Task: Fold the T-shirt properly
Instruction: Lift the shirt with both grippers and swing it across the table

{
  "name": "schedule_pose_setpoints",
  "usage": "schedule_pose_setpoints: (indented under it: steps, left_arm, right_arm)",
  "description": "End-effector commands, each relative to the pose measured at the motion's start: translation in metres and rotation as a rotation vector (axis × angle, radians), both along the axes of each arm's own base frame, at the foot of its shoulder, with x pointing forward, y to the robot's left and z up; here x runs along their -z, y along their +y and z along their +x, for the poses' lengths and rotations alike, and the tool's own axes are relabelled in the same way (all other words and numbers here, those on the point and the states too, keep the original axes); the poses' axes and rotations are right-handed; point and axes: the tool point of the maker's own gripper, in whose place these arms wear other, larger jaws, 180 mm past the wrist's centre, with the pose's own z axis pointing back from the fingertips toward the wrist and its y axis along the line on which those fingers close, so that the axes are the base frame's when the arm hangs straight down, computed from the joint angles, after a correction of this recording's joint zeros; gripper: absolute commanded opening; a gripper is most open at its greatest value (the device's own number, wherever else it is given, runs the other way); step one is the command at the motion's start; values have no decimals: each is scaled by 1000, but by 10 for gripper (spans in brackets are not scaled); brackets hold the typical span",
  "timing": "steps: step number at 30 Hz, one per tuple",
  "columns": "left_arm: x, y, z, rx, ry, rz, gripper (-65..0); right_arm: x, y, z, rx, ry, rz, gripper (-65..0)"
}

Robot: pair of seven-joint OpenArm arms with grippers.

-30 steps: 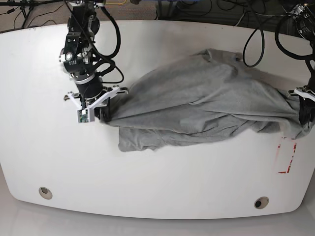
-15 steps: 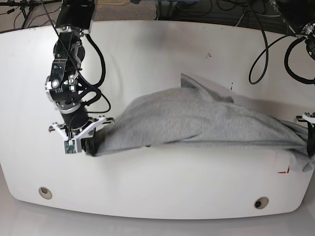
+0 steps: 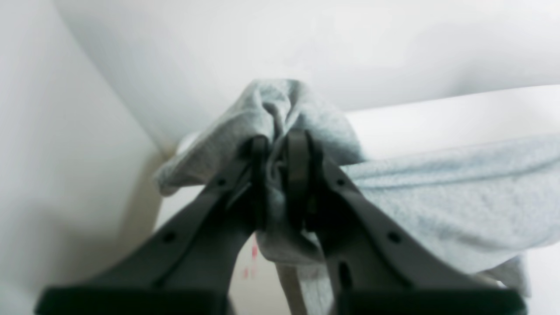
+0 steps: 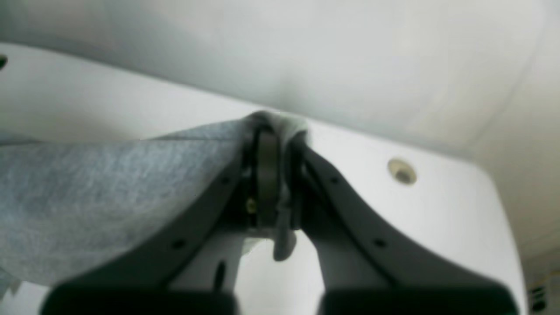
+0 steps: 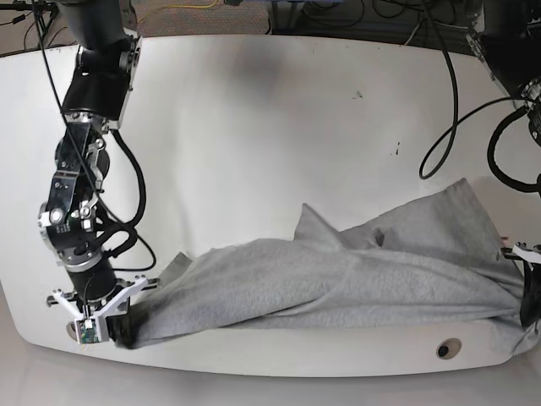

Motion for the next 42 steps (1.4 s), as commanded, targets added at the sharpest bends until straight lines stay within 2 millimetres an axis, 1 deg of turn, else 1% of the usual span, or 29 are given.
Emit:
schedule_pose_setpoints:
  steps: [1,4,6,10,12,15,17,22,24,30,33,35,36,37,42]
  left_arm:
    - [-37,0,3,-9,-108,38,-611]
    - [-57,-4,10,-7,-151,60,-611]
    - [-67,-6,14,-5,-164,71,-611]
    - [-95,1,22,-35,-208,74,-610]
    - [-101,4,26,-44,-215,67,-610]
    - [-102,6,37,-45,-201,54,-610]
    - [-101,6,41,-38,-191,46,-610]
    - [-97,0,44,-22,-180,55,-610]
    - [-95,0,44,-22,-175,50,-610]
    - [-58,-6,47,-8,-97,23,-610]
    - [-31,-8,44,-2,-37,21,-610]
    - [-15,-8,42,0,1,23,-611]
    - [0,-8,40,0,33,21,-611]
    - [6,-8,39,0,47,21,-612]
    - [58,-3,24,-17,165,-6,-612]
  right_arm:
    - [-43,-14,10,13,-104,-27,-650]
    - [-66,-24,17,27,-141,-47,-650]
    - [-80,-30,20,37,-165,-58,-650]
    - [-106,-48,26,71,-187,-84,-650]
    - [-117,-54,27,82,-200,-94,-650]
    - [-129,-61,29,84,-212,-116,-650]
    - [-134,-65,31,90,-214,-119,-650]
    - [-130,-67,31,94,-203,-119,-650]
    - [-123,-68,30,95,-190,-119,-650]
    - [-81,-70,26,94,-105,-122,-650]
    - [-59,-77,14,114,-72,-106,-650]
    - [-46,-76,8,116,-55,-89,-650]
    - [-34,-73,3,115,-38,-73,-650]
    - [-29,-72,1,115,-32,-68,-650]
    - [23,-70,-24,123,65,-43,-650]
